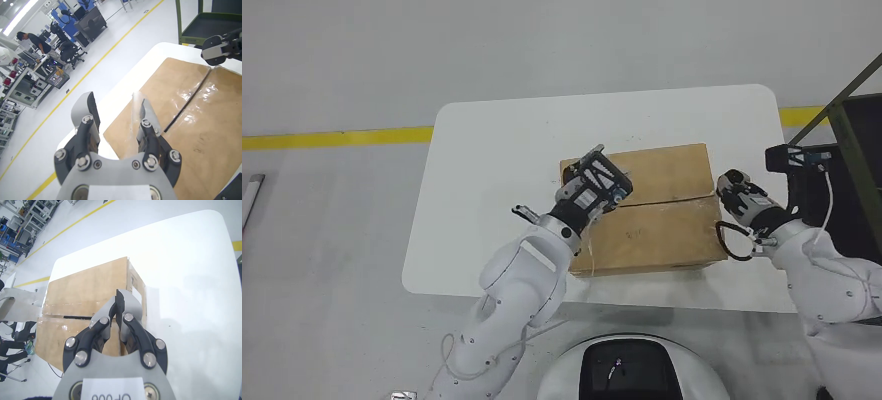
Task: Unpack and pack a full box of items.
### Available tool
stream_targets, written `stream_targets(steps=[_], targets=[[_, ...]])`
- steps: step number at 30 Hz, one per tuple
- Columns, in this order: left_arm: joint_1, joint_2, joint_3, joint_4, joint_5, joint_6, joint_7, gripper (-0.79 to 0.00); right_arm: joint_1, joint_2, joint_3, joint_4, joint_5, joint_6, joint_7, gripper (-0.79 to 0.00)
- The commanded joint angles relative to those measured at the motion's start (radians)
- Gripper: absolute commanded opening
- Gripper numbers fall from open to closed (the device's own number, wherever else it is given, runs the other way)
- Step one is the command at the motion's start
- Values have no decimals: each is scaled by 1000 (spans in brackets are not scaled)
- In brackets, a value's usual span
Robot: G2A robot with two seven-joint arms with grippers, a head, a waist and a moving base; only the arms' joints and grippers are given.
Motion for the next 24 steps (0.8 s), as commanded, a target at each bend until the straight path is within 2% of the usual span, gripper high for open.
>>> stream_targets(steps=[1, 7, 9, 10, 19, 24], targets=[[-10, -6, 27, 10, 2, -6, 4, -289, -19, 2, 25, -8, 8, -6, -1, -785], [-42, -25, 97, 45, 4, -14, 6, -191, -69, 5, 85, -28, 36, -17, -11, -785], [-55, -32, 115, 56, 0, -15, 3, -18, -83, 6, 102, -32, 44, -21, -16, -785], [-62, -35, 124, 60, -1, -16, 3, 0, -91, 7, 109, -36, 47, -22, -18, -785], [-117, -67, 191, 106, 19, -1, 6, 0, -147, 11, 173, -44, 83, -41, -27, -785], [-135, -81, 202, 123, 33, 19, -8, 0, -153, 11, 201, -36, 144, -44, -16, -690]])
